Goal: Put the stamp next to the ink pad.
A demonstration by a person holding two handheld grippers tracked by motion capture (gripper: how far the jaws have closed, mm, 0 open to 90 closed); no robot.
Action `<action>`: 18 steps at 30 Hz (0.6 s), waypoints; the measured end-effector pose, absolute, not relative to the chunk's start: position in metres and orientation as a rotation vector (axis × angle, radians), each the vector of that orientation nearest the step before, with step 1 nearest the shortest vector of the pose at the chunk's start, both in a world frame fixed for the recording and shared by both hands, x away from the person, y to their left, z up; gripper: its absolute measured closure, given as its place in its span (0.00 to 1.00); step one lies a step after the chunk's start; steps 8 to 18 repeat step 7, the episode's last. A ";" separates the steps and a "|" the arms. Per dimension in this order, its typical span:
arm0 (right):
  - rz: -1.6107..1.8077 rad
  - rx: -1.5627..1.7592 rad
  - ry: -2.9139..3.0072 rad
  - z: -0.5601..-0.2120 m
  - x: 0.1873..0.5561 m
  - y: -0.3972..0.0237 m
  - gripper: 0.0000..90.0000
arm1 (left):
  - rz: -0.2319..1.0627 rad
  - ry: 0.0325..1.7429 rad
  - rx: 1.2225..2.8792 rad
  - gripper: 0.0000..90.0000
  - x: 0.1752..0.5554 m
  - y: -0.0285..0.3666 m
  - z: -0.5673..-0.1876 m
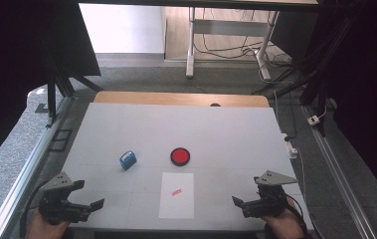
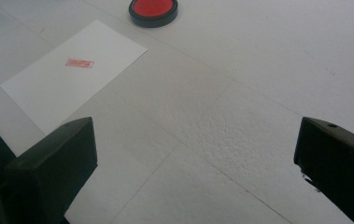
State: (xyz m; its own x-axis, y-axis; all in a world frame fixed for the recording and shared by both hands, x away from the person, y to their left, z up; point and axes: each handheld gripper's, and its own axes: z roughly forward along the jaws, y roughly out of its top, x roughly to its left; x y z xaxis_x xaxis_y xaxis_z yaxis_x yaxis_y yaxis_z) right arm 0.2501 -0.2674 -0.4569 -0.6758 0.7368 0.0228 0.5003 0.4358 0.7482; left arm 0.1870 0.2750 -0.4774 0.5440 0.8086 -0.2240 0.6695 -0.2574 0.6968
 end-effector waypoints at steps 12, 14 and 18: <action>1.079 1.059 2.389 -0.457 0.250 -0.267 0.00 | 0.236 1.212 2.038 0.00 0.189 0.271 -0.479; 1.079 1.059 2.389 -0.457 0.250 -0.267 0.00 | 0.236 1.212 2.038 0.00 0.189 0.271 -0.479; 1.079 1.059 2.389 -0.457 0.250 -0.267 0.00 | 0.236 1.212 2.038 0.00 0.189 0.271 -0.479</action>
